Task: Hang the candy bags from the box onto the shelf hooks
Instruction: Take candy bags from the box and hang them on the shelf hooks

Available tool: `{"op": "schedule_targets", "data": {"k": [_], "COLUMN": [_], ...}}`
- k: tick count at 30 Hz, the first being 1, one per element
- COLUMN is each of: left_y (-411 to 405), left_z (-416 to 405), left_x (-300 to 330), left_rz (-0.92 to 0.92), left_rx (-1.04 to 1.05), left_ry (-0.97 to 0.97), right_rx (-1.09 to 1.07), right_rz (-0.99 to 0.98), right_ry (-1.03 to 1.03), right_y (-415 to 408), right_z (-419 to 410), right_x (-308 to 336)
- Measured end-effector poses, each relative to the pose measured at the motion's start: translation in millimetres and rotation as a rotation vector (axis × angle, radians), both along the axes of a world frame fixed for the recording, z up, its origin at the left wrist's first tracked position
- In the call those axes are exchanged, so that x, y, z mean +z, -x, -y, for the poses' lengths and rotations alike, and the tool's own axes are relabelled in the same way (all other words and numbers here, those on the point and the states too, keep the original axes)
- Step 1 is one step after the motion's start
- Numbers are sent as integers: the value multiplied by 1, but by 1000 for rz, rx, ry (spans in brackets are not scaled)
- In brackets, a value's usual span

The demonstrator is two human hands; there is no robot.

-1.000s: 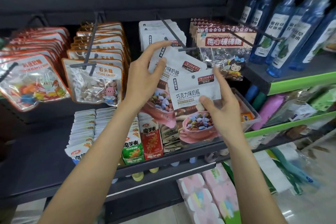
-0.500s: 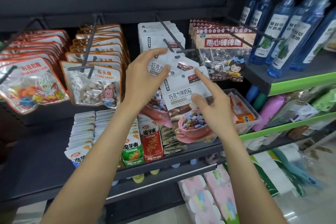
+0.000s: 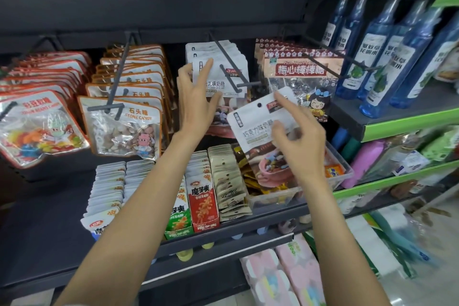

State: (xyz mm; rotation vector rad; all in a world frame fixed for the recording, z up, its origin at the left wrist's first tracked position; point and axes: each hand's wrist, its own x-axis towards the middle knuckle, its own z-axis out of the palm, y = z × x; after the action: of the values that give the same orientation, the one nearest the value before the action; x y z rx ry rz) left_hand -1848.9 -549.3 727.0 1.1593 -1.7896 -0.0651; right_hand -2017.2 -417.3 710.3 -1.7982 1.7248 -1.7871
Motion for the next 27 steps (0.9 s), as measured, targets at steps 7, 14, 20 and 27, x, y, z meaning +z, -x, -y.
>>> {"op": "schedule_targets", "data": {"k": [7,14,20,27], "left_y": [-19,-22,-17,-11], "left_z": [-21,-87,-94,-61], "left_x": [5,16,13,-5], "left_rz": [-184,-505,-401,-290], "left_rx": [-81,-349,-417,-263], "left_ry": [-65,-144,-174,-62], "right_rx": [155,149,139,49], "right_rz": [-18,-60,-120,-311], "right_ry": [128,84,65,-36], "right_y": [1,-10,-8,-5], "right_z": [0,21,30,60], "right_x": [28,29,30,25]}}
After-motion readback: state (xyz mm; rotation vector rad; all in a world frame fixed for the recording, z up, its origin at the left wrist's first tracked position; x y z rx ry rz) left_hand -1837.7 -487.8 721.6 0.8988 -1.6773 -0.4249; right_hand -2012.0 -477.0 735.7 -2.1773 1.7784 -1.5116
